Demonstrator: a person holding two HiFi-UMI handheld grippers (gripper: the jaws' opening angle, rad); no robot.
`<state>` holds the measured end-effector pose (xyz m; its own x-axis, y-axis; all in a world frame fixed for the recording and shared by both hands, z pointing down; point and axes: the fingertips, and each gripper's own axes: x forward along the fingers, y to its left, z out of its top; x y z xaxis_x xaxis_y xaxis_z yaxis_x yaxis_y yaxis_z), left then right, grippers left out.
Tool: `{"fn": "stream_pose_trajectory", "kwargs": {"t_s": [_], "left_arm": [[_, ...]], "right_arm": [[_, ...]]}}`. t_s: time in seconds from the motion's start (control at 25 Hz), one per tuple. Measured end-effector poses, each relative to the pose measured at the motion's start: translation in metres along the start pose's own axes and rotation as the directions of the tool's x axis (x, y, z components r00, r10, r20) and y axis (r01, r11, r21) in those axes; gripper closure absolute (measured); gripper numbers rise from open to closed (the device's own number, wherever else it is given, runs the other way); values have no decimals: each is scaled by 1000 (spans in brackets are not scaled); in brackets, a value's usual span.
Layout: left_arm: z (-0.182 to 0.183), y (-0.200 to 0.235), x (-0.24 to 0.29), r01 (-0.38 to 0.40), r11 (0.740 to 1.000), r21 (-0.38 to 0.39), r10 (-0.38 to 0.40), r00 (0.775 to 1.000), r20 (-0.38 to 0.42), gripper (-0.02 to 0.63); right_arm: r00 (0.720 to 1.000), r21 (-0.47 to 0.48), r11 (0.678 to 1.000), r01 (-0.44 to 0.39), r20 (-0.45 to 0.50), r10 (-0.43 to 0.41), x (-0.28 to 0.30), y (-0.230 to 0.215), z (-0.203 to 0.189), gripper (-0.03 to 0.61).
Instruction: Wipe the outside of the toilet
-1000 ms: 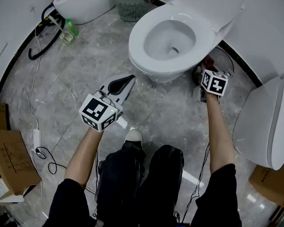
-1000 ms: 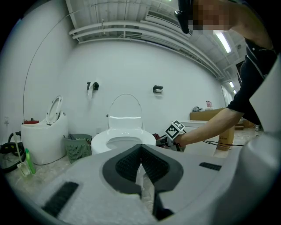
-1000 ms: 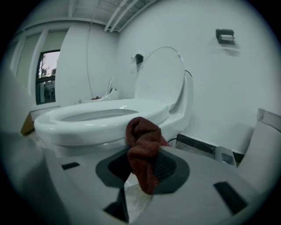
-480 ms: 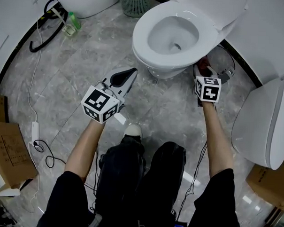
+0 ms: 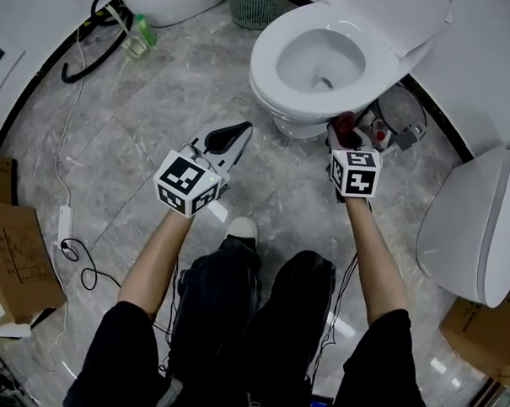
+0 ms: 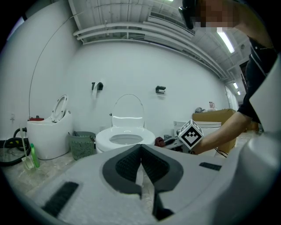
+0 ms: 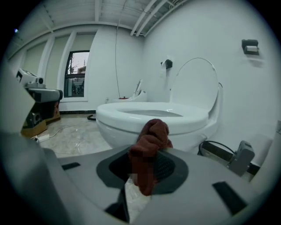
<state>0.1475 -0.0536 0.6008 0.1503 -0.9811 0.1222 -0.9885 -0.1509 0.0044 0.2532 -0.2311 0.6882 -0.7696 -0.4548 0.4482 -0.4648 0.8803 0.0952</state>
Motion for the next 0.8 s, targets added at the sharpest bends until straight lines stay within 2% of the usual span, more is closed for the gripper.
{"fn": "stream_pose_trajectory", "kwargs": {"t_s": [0.28, 0.44, 0.64, 0.8], "left_arm": [[-6, 2, -15, -36, 999, 0, 36, 999, -3, 614], [-11, 7, -23, -55, 998, -12, 55, 998, -11, 614], [-16, 7, -27, -59, 998, -12, 59, 998, -24, 614], [-19, 10, -28, -68, 998, -13, 67, 997, -30, 614]], "right_arm": [[998, -50, 997, -53, 17, 54, -1, 48, 4, 485], [993, -96, 989, -115, 25, 118, 4, 82, 9, 485], [983, -89, 980, -179, 28, 182, 13, 114, 10, 485], [968, -122, 962, -243, 38, 250, 21, 137, 13, 485]]}}
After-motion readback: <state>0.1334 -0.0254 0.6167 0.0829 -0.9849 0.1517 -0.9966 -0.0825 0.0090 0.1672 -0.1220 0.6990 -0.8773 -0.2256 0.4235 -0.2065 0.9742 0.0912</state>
